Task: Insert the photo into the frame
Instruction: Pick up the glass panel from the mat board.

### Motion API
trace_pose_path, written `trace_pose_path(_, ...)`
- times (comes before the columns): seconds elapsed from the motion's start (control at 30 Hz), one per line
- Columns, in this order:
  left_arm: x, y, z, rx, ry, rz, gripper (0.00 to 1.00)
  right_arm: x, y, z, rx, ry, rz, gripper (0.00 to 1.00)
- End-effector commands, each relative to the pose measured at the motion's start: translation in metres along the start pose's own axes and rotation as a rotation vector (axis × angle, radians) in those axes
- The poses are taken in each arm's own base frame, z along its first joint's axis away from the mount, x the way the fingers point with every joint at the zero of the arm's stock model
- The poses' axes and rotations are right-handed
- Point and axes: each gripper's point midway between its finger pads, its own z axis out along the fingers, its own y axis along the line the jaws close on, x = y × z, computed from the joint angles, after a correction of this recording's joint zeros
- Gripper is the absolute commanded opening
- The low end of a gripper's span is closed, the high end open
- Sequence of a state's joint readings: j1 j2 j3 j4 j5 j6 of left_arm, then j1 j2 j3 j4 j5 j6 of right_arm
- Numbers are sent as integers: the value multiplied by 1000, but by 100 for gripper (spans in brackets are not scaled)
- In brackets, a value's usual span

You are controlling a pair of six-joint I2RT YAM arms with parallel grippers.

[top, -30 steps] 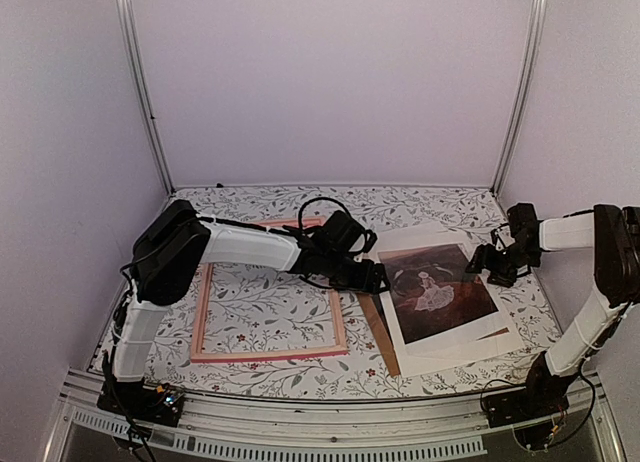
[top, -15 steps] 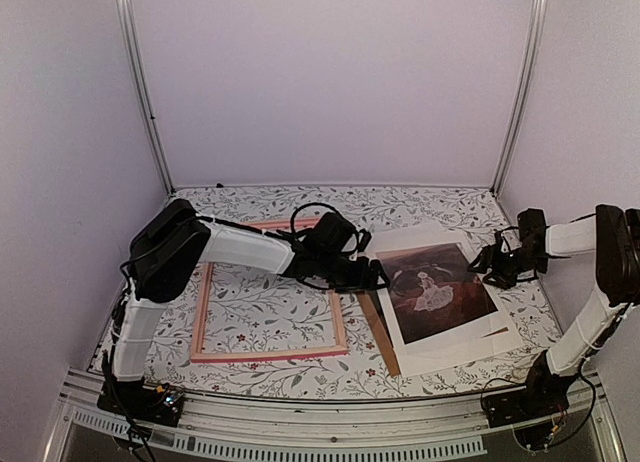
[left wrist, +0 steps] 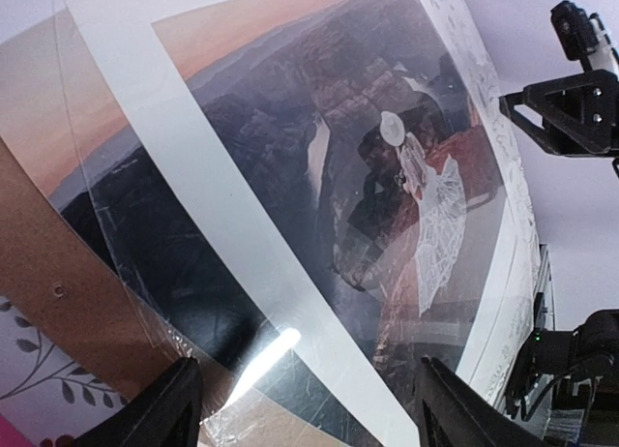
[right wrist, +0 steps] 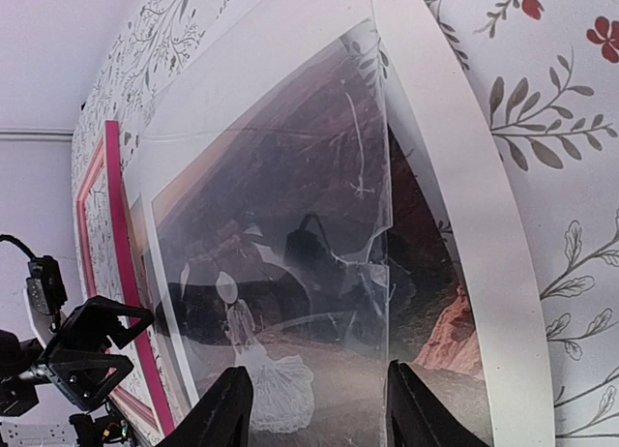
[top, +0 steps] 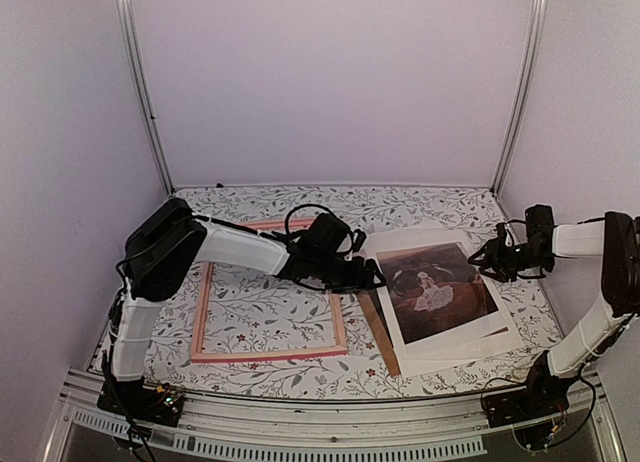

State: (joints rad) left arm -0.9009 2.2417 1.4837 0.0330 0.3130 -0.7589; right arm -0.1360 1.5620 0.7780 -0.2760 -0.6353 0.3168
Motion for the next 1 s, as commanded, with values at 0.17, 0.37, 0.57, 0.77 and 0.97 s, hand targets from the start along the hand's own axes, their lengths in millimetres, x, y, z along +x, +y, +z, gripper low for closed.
trace_pose_path(0.17, 14, 23, -5, -47, 28, -45, 78, 13, 35, -13, -151, 47, -45, 45)
trace_pose_path(0.37, 14, 27, -8, -47, 18, -59, 78, 18, 53, -24, -229, 51, -66, 42)
trace_pose_path(0.57, 14, 29, -11, -49, 8, -59, 78, 26, 59, -29, -263, 65, -56, 39)
trace_pose_path(0.77, 12, 27, -16, -45, -3, -62, 78, 35, 67, -28, -257, 89, -93, 37)
trace_pose_path(0.97, 8, 24, -20, -44, -15, -53, 78, 39, 70, -30, -256, 85, -115, 35)
